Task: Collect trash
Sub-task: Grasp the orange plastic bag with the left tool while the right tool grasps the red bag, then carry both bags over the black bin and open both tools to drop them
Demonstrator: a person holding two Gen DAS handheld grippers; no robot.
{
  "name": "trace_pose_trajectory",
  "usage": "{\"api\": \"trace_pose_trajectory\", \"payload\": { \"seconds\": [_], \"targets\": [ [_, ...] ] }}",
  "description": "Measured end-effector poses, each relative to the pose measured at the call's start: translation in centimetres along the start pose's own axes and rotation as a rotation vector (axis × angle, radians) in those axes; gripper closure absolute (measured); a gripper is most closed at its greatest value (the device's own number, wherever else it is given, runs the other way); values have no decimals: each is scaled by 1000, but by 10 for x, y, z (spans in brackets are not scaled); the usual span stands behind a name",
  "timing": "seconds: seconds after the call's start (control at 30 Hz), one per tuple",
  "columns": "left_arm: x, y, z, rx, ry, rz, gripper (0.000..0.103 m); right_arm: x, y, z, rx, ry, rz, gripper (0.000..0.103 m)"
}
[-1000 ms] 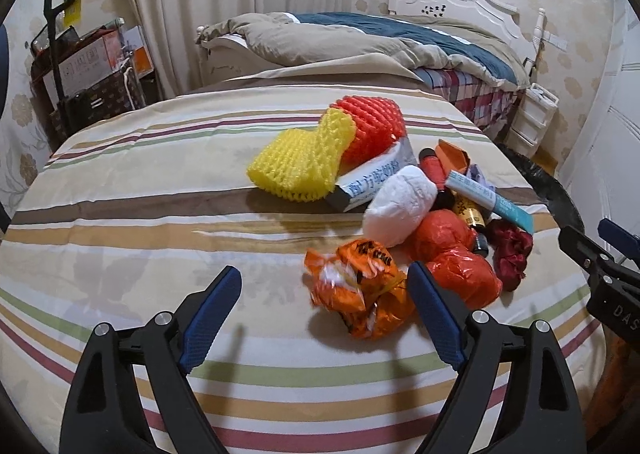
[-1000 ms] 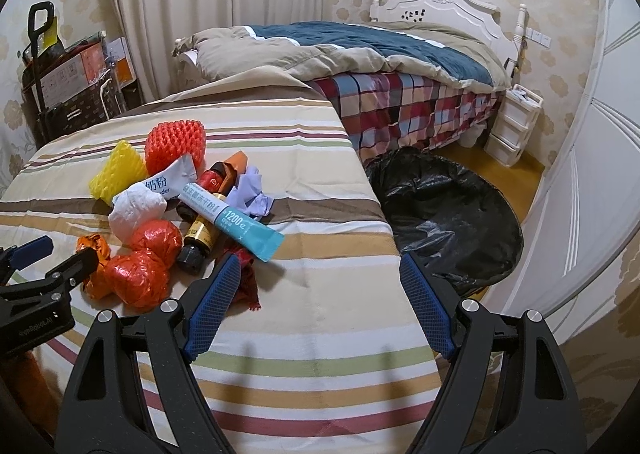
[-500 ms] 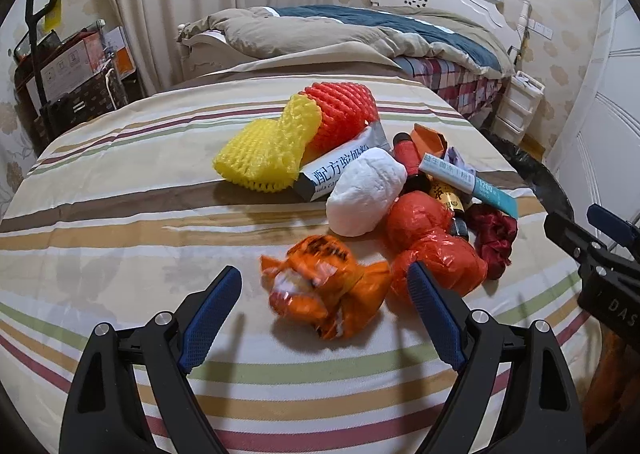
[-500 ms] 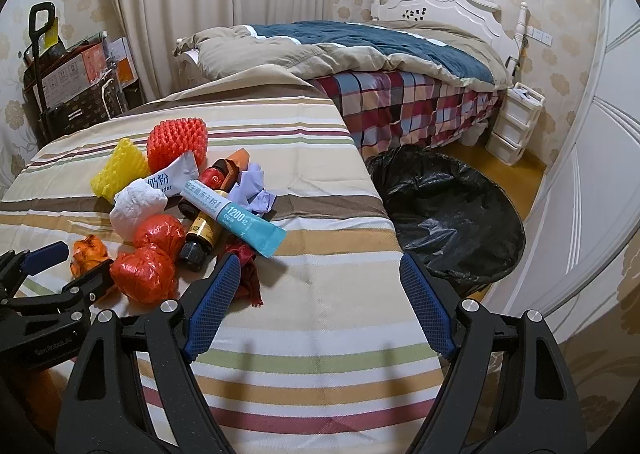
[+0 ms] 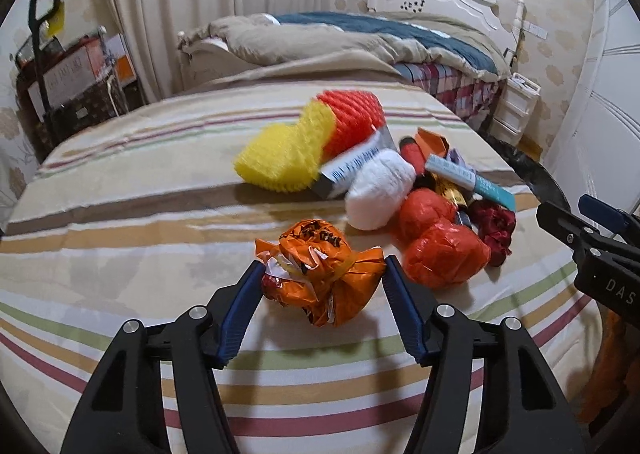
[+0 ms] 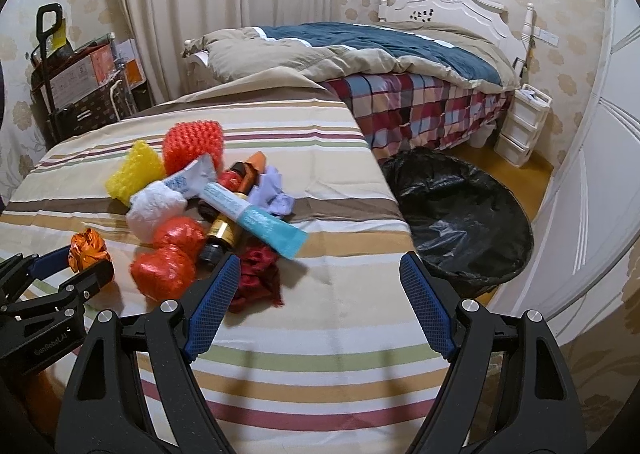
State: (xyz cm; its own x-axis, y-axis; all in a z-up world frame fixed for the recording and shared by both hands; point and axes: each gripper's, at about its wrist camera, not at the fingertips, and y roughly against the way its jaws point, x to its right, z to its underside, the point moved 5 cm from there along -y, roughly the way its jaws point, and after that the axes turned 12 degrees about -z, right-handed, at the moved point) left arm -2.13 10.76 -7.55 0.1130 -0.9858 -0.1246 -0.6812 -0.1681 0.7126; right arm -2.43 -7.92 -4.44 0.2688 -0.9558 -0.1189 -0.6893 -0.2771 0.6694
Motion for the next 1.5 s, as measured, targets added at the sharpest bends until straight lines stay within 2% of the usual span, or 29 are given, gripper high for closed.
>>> {"api": "trace_pose_trajectory", "payload": {
  "seconds": [0.37,0.53,0.7,0.77,0.8,0.93,1.2,1.5],
  "targets": [
    [-54,6,-6,46,57,-116,42,-54,-14,-4,-39,65,-99,24],
    [-71,2,-5,35,96,-127,42,-77,-26,-1,-70,107,-124,29],
    [-76,-1,-4,28,115,-116,42,-87,-42,8,-132,107,-169,49],
    [-76,0,-3,29,118,-110,42,-89,-44,13,-151,106,-186,62],
    [-76,0,-3,30,117,-107,42,-90,-45,15,-158,104,-195,62],
    [-73,1,-4,34,115,-93,42,-91,-39,17,-144,111,-199,66],
    [-62,15,-11,67,100,-69,42,-84,-13,10,-85,124,-188,67],
    [-25,26,-31,109,62,-7,42,-39,14,-15,15,73,-123,67]
  ]
}}
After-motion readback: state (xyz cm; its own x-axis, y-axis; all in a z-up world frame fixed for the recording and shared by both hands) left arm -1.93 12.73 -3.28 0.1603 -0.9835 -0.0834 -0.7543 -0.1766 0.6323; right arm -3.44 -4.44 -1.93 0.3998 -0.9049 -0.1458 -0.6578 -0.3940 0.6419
